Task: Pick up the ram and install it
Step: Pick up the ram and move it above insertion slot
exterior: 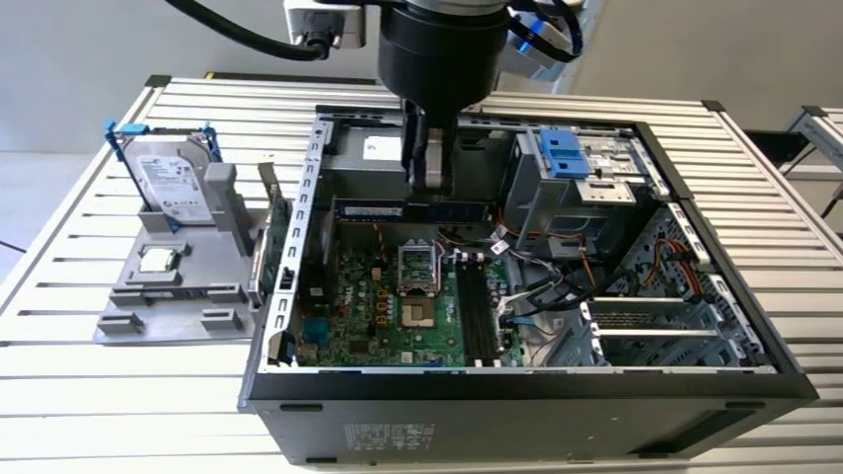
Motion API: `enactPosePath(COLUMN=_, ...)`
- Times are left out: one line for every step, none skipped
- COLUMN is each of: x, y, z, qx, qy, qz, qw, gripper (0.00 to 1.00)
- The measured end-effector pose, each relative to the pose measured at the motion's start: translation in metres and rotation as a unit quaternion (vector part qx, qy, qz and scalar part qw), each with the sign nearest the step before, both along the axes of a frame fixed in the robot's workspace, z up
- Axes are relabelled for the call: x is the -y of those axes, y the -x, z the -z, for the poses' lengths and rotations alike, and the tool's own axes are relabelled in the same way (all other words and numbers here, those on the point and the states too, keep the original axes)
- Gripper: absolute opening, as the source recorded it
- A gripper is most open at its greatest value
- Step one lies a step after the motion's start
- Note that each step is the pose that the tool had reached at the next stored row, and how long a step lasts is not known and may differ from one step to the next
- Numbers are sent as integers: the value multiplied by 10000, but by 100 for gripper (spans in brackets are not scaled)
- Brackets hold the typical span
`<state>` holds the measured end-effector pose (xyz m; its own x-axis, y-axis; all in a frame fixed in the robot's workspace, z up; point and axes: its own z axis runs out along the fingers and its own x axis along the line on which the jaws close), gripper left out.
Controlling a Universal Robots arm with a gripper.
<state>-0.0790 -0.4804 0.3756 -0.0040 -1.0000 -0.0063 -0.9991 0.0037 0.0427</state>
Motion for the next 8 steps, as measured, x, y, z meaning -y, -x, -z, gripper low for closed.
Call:
enactPosePath(x=0, y=-17, z=0, qx=-1, qy=0, qz=0, qw=10000, gripper=0)
enactPosePath(x=0, y=-35, z=0, qx=-1, qy=0, qz=0, qw=10000, gripper=0)
enactPosePath(x=0, y=-52, z=0, qx=-1, qy=0, qz=0, qw=10000, gripper=0)
enactPosePath(x=0, y=-70, z=0, qx=-2, qy=0, qz=0, qw=10000, gripper=0)
enactPosePath(x=0, y=-88, z=0, qx=-2, qy=0, qz=0, qw=10000, gripper=0)
enactPosePath(x=0, y=-104, z=0, qx=-2, qy=0, qz=0, qw=10000, gripper=0)
enactPosePath(x=0, y=-118, z=0, qx=-2, qy=0, qz=0, qw=10000, gripper=0)
enactPosePath(x=0, y=-132, z=0, qx=-2, qy=0, qz=0, qw=10000, gripper=0)
